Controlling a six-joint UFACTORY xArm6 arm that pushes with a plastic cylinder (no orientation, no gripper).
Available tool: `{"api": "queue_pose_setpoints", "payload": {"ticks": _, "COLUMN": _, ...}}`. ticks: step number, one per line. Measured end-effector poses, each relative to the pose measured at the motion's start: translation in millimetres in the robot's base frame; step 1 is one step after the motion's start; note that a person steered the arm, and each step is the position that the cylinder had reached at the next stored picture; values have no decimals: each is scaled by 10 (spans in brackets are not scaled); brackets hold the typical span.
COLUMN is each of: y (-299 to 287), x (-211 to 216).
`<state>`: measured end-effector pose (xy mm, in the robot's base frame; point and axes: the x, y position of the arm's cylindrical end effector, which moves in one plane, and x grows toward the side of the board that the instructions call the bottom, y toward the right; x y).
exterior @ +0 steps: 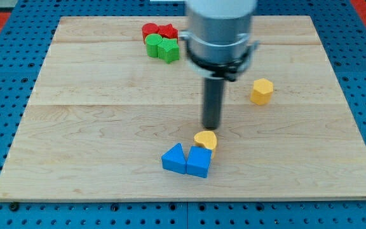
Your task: Move the yellow hexagon diagonally top left to the blue cube
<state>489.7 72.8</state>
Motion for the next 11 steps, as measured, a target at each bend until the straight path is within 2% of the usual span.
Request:
{"api": "queue_pose_setpoints", "payload": {"ticks": 1, "y": 862, "x": -117}}
{"api": "queue_pose_setpoints", "payload": {"ticks": 2, "y": 1205, "x": -525}}
{"api": "queue_pose_setpoints", "payload": {"ticks": 3, "y": 841, "x": -773}}
{"api": "queue_pose_setpoints", "payload": {"ticks": 5, "y": -325, "x": -698}}
{"api": "queue_pose_setpoints", "payload": {"ticks": 6, "y": -495, "x": -1013}}
{"api": "queue_pose_setpoints", "payload": {"ticks": 8, "y": -636, "x": -140}}
{"api": "queue_pose_setpoints", "payload": {"ticks": 9, "y": -588, "x": -8}}
{"api": "queue_pose_setpoints", "payload": {"ticks": 10, "y": -287, "x": -183}}
{"api": "queue_pose_setpoints", "payload": {"ticks": 11, "y": 341, "x": 110}}
